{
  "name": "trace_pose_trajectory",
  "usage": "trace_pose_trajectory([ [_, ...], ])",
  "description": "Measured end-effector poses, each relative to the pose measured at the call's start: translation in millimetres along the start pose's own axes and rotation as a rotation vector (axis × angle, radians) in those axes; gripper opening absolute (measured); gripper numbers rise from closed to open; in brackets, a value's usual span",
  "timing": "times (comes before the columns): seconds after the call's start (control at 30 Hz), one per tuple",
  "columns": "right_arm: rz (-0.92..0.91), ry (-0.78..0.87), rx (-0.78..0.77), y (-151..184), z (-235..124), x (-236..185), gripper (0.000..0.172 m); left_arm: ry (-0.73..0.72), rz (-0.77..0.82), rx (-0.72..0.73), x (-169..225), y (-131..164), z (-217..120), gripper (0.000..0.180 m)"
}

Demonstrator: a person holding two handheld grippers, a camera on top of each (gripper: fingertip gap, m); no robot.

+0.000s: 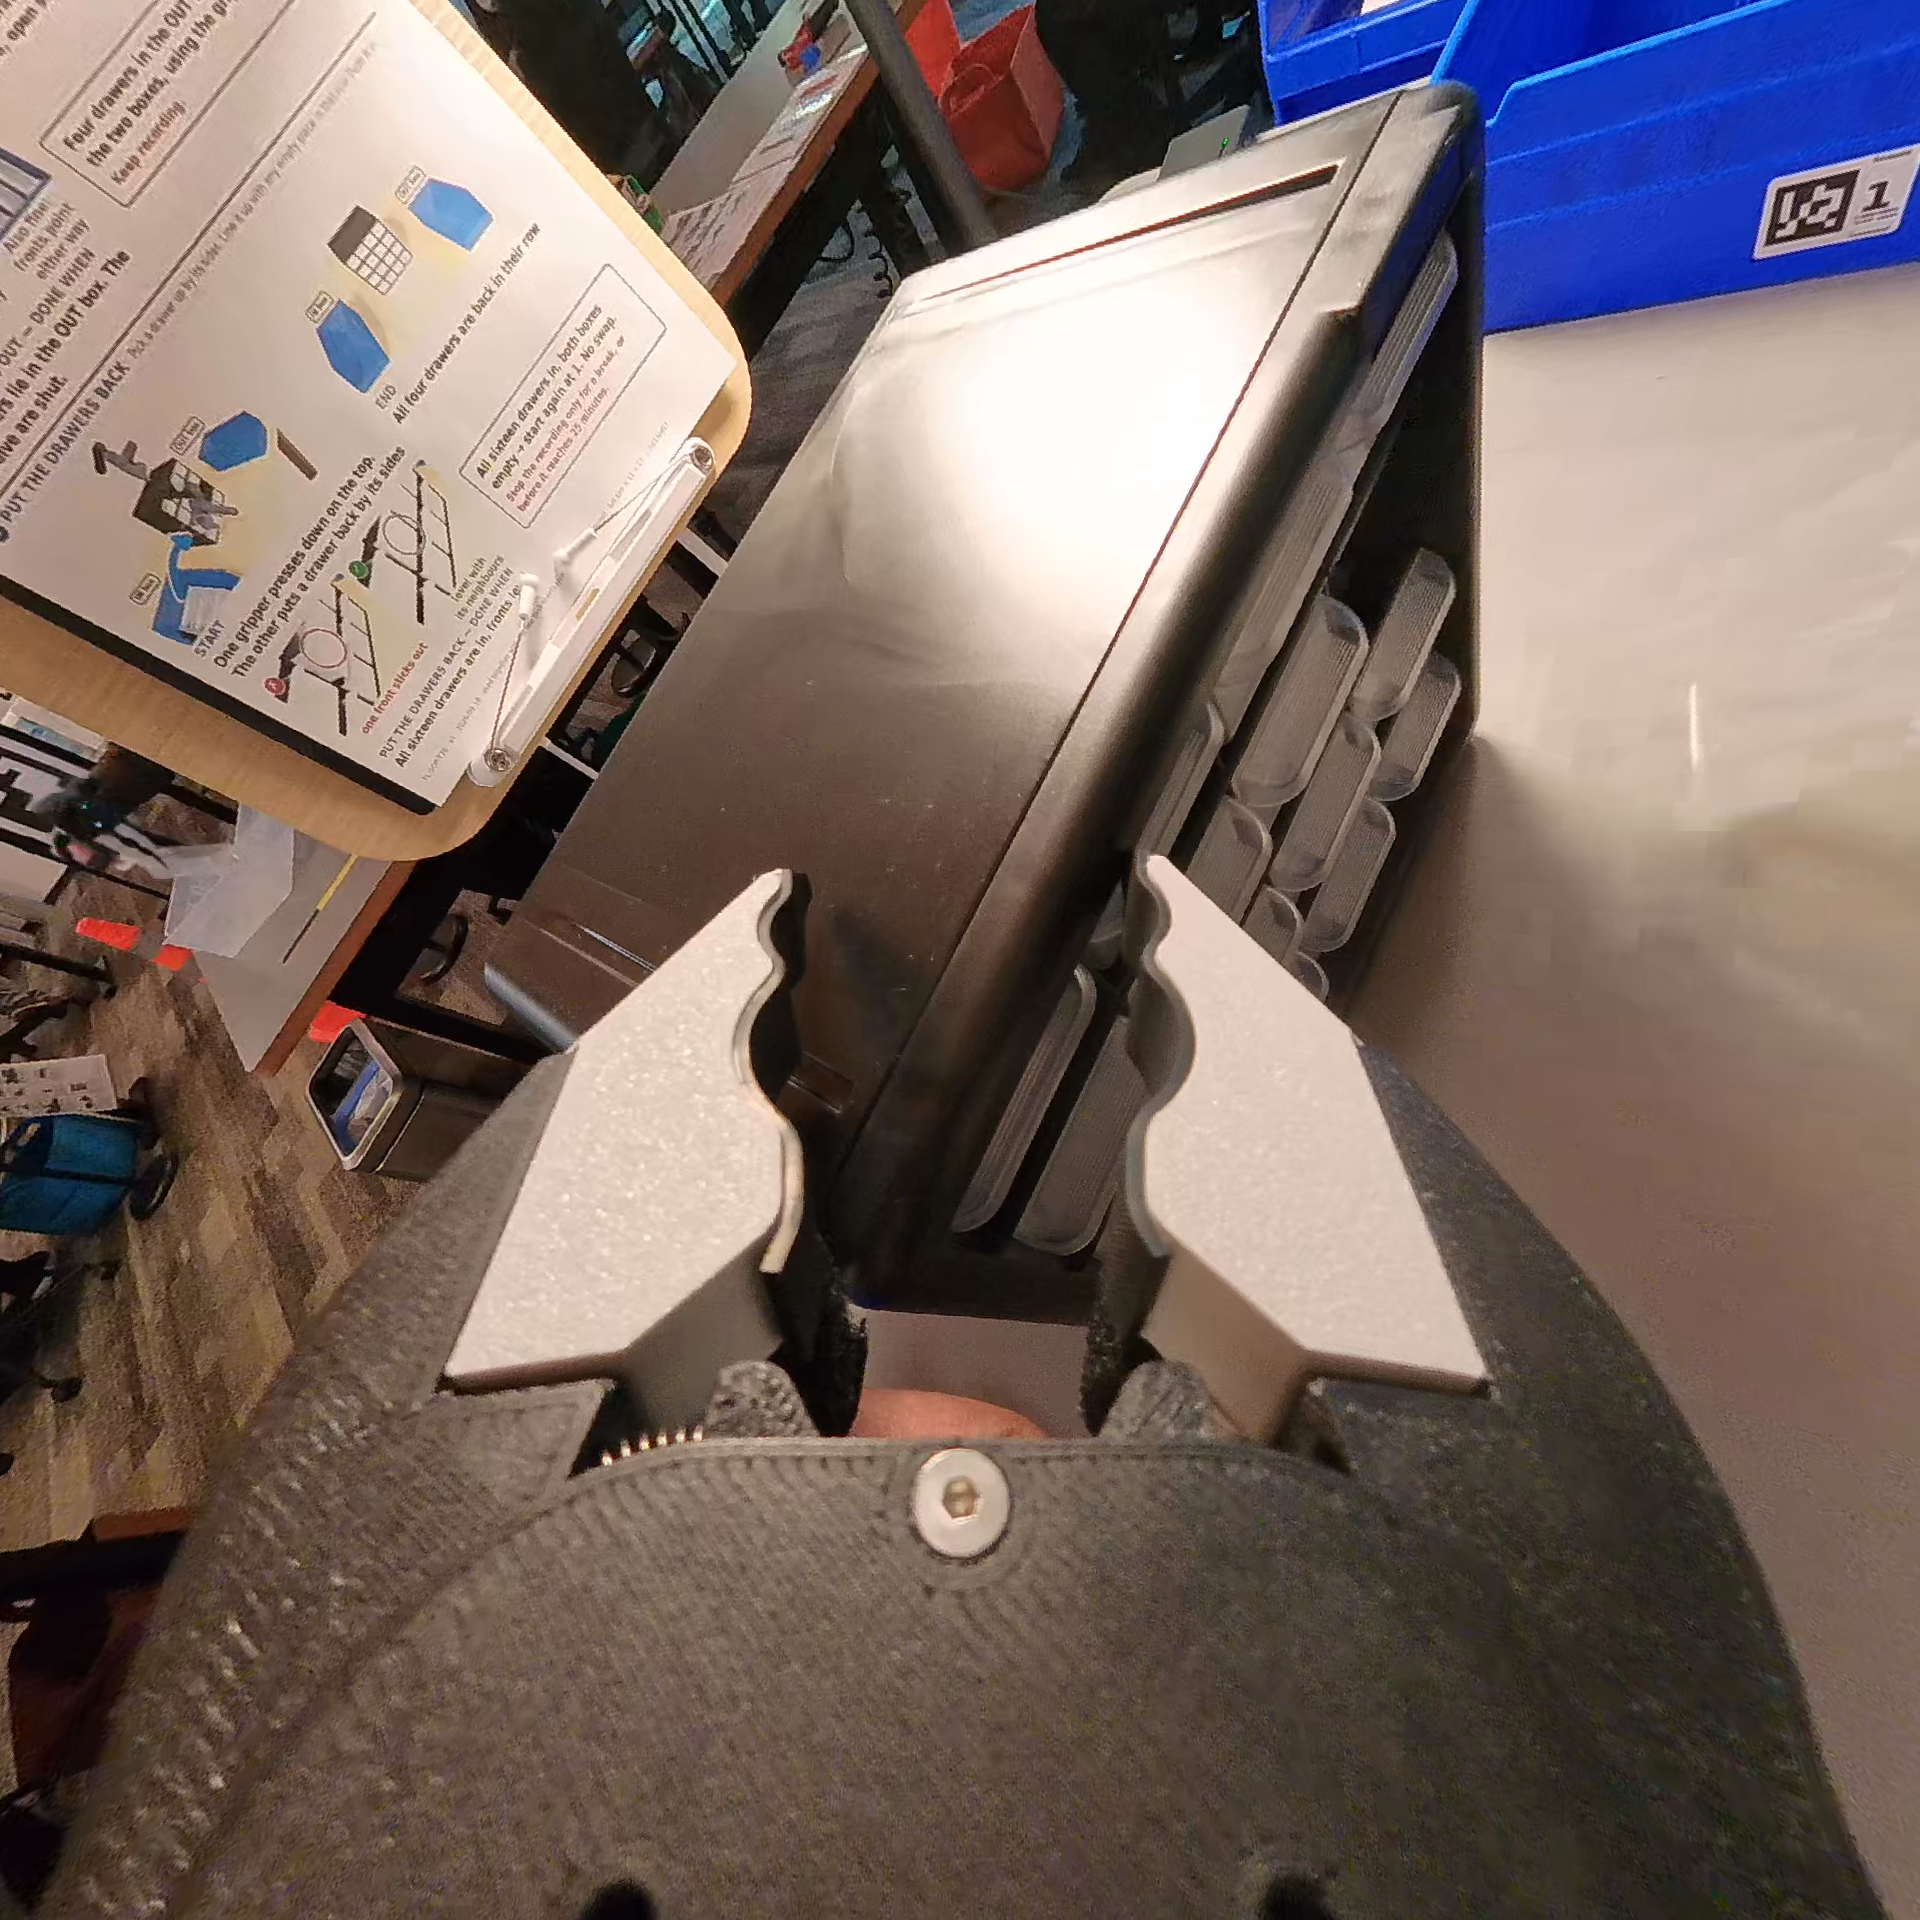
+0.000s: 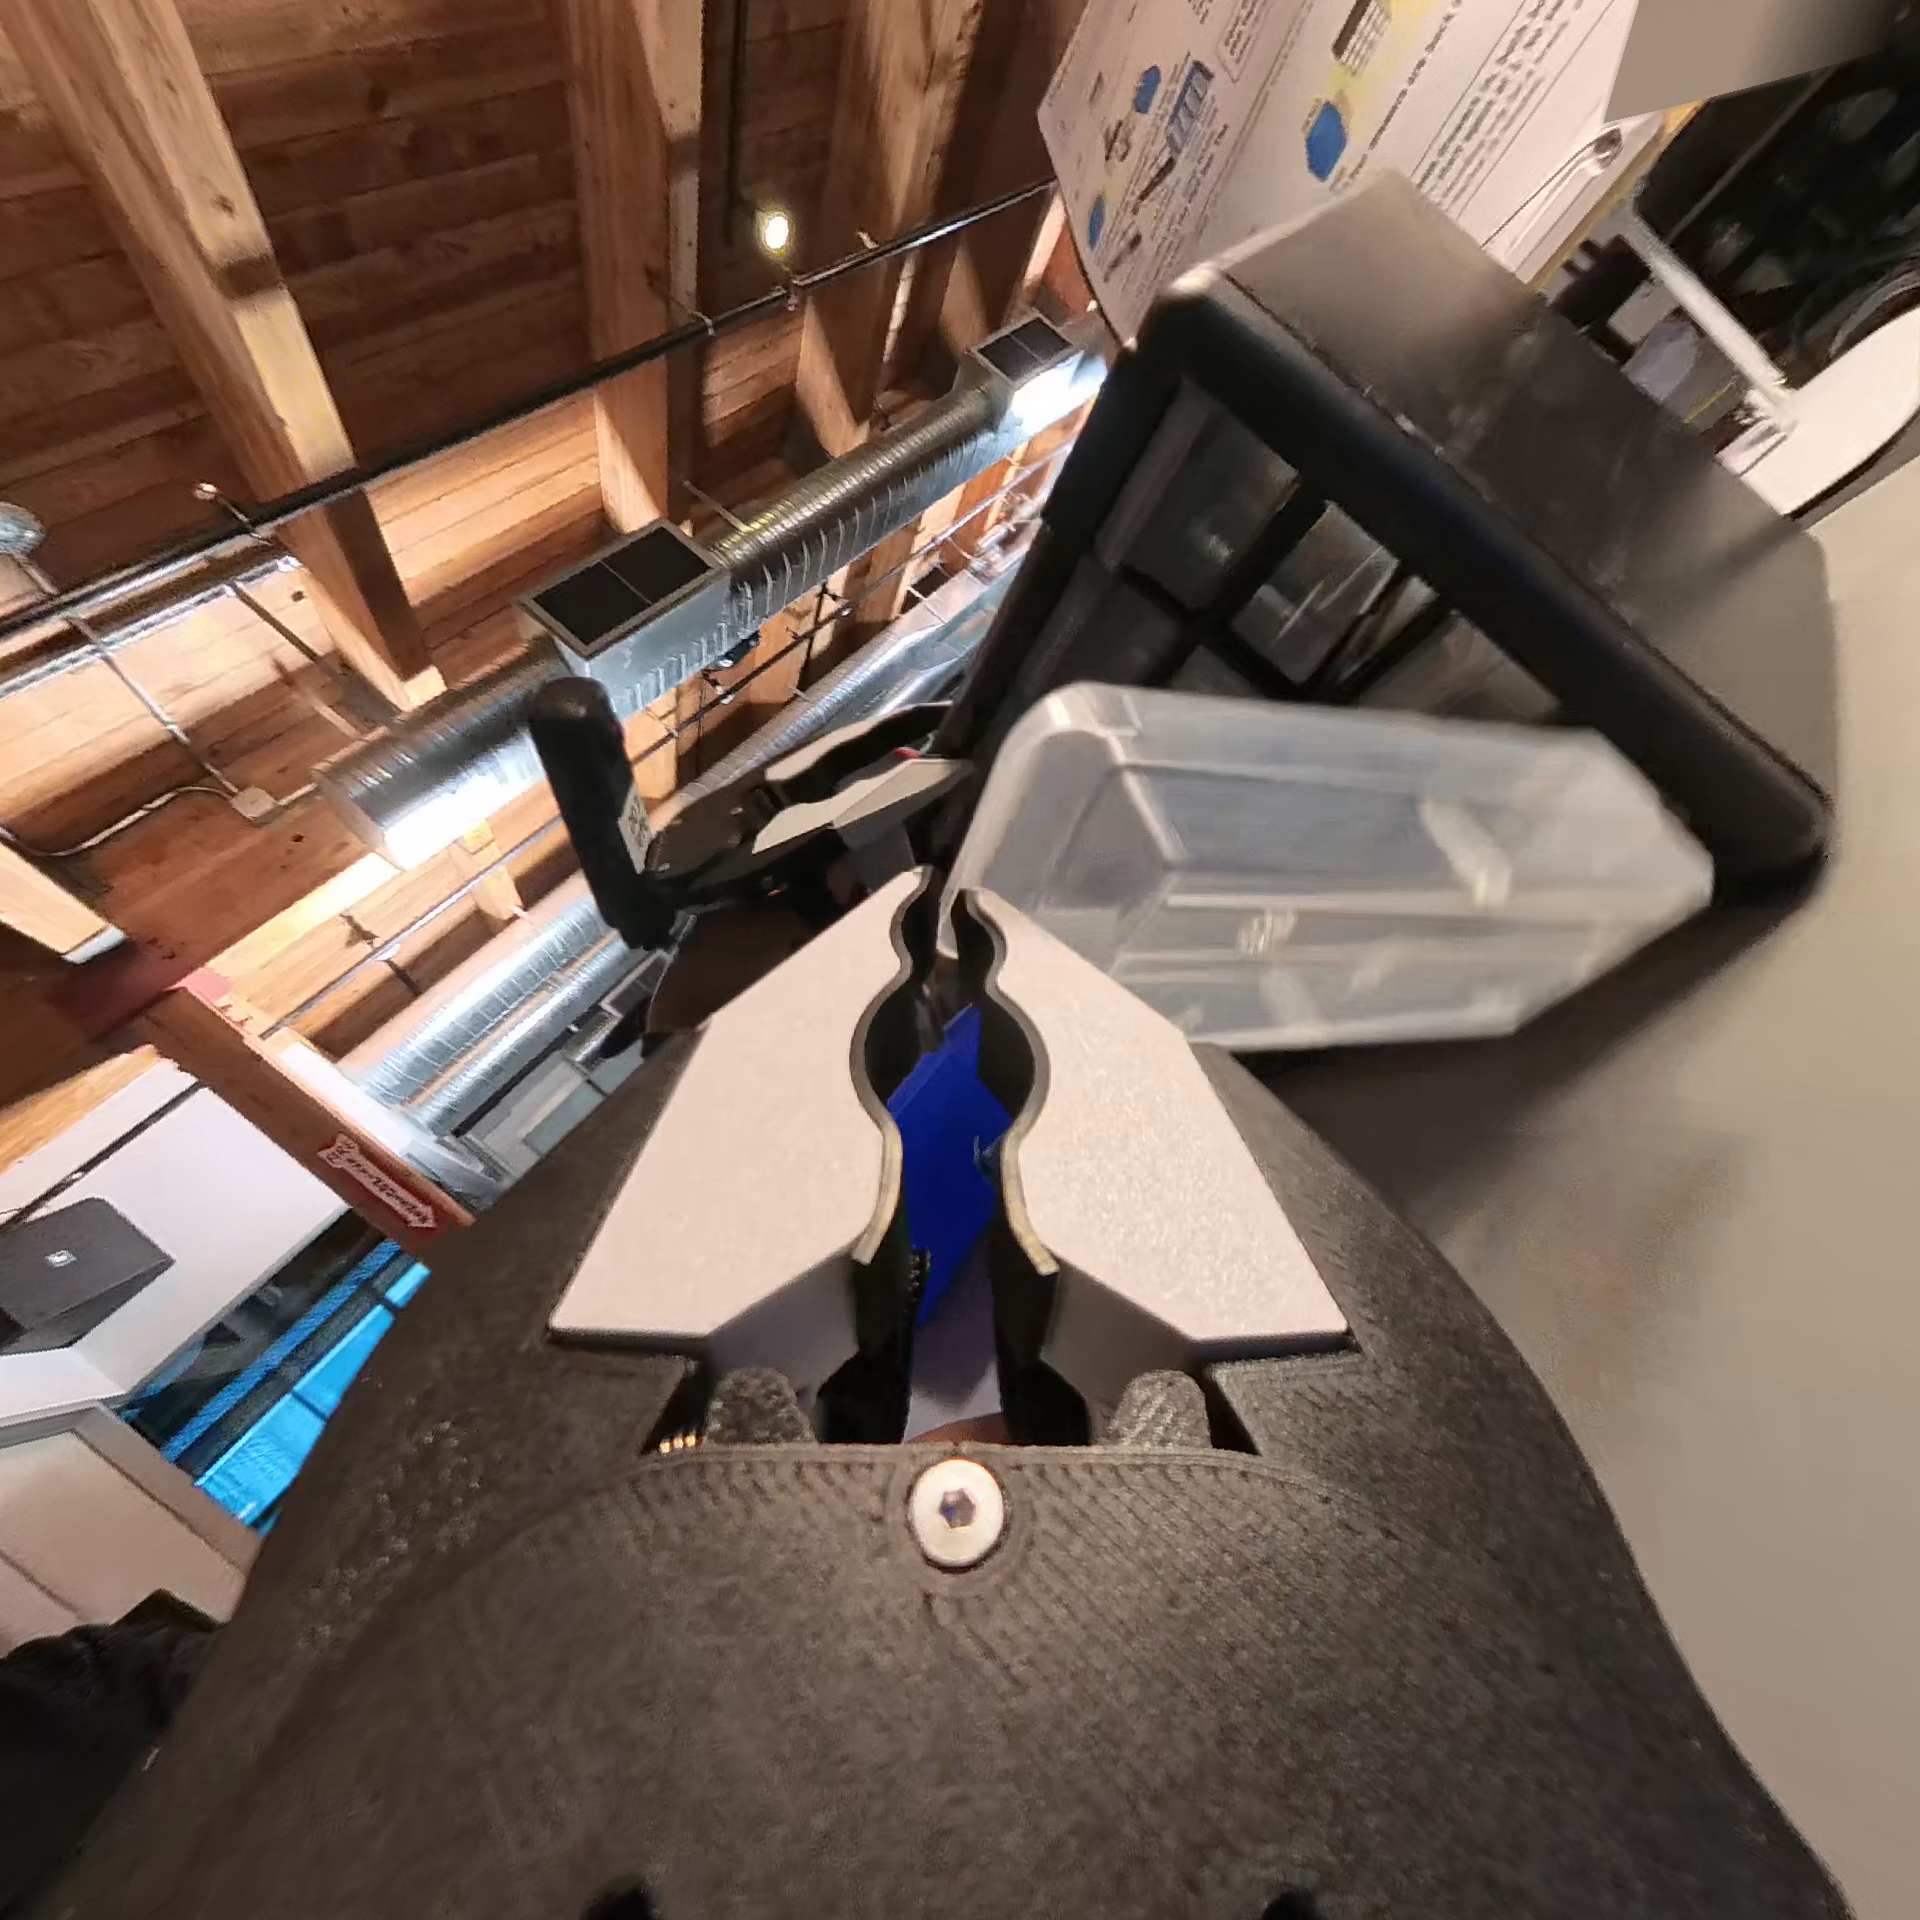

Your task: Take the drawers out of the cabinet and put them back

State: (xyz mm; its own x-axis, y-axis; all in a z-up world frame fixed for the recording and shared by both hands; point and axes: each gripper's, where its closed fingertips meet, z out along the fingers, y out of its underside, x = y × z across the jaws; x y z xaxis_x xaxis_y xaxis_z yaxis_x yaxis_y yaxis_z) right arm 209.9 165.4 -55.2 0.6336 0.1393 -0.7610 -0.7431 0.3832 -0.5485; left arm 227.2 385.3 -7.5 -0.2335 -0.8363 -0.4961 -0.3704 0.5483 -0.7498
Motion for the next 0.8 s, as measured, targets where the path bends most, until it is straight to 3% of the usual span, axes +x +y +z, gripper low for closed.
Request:
trace_pose_trajectory([
  [0.13,-0.001,0.025,-0.020,-11.5,-16.7,-1.6,0.003,-0.002,-0.002,-0.002,0.1,0.3,-0.2,0.062],
  [0.23,-0.070,0.039,-0.014,-39.6,-29.2,-11.1,0.004,-0.003,-0.003,-0.002,0.1,0.2,-0.3,0.062],
  [0.33,-0.219,0.057,-0.010,-90.1,-37.9,-25.2,0.003,-0.002,-0.003,-0.003,0.1,0.4,-0.2,0.062],
  [0.47,-0.440,0.126,0.049,-184.0,-45.6,-27.6,0.003,-0.003,-0.003,-0.004,0.2,0.5,-0.2,0.062],
  [0.63,-0.395,0.252,0.026,-267.9,-48.9,42.8,0.003,-0.007,0.001,-0.007,0.4,0.3,-0.4,0.061],
  [0.73,-0.245,0.279,-0.024,-278.7,-54.0,90.3,0.004,-0.006,0.002,-0.008,0.4,0.3,-0.4,0.062],
  [0.8,-0.156,0.294,-0.095,-268.7,-58.5,114.0,0.005,-0.005,0.002,-0.008,0.4,0.4,-0.3,0.062],
])
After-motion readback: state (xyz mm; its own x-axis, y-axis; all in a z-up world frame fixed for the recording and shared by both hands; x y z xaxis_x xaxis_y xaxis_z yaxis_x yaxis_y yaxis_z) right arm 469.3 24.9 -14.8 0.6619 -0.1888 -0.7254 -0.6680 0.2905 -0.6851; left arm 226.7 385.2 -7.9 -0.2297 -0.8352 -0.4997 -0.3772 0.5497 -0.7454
